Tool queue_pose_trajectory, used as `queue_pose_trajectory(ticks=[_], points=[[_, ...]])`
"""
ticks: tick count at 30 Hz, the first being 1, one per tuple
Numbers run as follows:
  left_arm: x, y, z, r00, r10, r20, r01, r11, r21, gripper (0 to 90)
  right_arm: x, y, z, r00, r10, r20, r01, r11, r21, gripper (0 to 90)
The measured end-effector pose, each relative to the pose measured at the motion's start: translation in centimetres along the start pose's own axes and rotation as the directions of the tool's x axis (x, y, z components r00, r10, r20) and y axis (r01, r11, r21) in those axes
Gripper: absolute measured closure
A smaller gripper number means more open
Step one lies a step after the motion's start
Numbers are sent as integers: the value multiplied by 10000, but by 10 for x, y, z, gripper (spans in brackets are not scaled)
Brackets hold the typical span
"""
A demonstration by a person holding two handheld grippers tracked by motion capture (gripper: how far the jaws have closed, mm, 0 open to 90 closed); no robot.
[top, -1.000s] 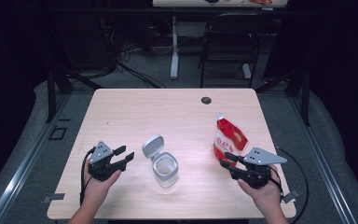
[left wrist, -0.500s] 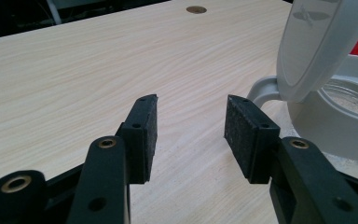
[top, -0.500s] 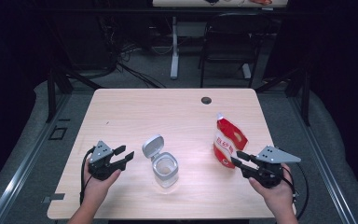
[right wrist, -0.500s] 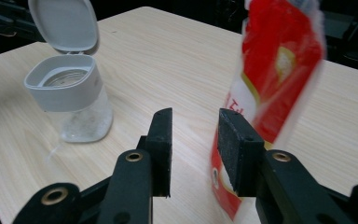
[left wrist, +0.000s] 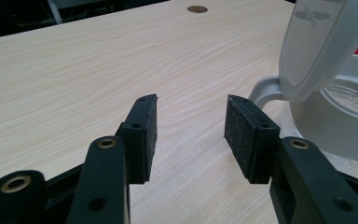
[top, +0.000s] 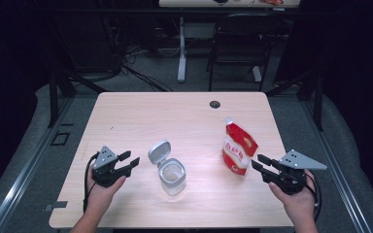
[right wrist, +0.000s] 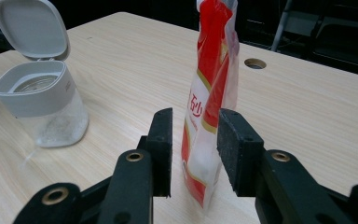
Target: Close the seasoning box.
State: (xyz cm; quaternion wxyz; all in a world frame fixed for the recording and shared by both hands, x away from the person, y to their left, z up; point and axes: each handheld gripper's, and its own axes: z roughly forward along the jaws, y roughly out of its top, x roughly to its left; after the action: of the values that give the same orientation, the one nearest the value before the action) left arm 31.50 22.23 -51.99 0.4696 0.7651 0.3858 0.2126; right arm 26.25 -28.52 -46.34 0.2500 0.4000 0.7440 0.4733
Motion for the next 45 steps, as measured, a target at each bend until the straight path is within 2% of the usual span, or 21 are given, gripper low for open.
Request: queue_pose_trajectory(ticks=[16, 21, 27, 31, 35, 42, 45], points=[[1, -2, -2, 10000, -20, -87, 20, 10000, 63, 542, -5, -9, 14, 9970, 352, 694, -354, 9994, 21, 585], [1, -2, -3, 10000, -28, -90, 29, 10000, 87, 542, -7, -15, 23, 9956, 650, 674, -648, 9979, -44, 575], [1, -2, -4, 9999, -38, -145, 39, 10000, 48, 542, -6, -19, 35, 9949, 647, 769, -662, 9977, 162, 564], [2, -3, -5, 9999, -55, -148, 56, 10000, 43, 542, -4, -19, 42, 9950, 567, 823, -586, 9980, 216, 587], [2, -3, -5, 9998, -66, -161, 67, 10000, 56, 542, -1, -21, 50, 9940, 407, 1013, -443, 9985, 329, 650], [2, -3, -5, 9998, -69, -172, 71, 9999, 74, 542, -3, -23, 54, 9916, 869, 959, -893, 9958, 204, 697], [2, -3, -4, 9998, -92, -159, 93, 9999, 65, 542, -3, -24, 55, 9914, 900, 951, -920, 9956, 170, 701]])
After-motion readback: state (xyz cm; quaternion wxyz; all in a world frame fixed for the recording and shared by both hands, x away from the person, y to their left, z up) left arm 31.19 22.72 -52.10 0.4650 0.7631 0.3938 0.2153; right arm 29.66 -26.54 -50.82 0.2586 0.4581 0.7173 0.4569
